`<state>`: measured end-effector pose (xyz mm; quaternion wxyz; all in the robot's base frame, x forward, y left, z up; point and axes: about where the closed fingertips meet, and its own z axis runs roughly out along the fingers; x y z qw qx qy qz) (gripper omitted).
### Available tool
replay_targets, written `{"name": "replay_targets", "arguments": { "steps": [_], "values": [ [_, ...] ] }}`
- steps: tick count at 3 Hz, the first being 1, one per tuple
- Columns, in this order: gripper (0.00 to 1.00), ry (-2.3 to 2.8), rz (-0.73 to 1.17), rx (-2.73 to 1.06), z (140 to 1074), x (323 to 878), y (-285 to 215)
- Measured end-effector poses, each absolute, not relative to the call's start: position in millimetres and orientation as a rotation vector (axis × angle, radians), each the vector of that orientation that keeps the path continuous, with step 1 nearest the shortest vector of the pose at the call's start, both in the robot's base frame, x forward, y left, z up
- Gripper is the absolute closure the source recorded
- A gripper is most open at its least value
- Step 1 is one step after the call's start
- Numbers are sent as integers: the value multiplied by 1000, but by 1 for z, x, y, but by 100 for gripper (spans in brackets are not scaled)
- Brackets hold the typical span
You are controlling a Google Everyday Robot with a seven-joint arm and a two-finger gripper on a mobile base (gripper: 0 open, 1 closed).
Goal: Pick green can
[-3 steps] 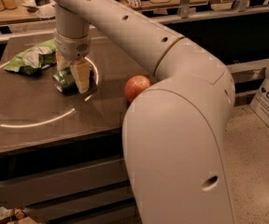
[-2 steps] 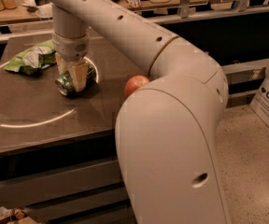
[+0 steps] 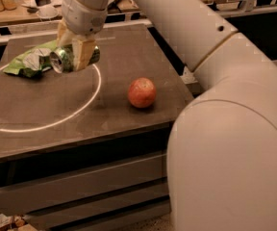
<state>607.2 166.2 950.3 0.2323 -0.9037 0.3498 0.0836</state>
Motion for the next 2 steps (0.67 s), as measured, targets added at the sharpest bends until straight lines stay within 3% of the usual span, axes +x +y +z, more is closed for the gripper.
{"name": "replay_targets", "arguments": {
  "steps": [2],
  "values": [
    [100, 933, 323, -2425, 959, 597, 172]
  ]
}}
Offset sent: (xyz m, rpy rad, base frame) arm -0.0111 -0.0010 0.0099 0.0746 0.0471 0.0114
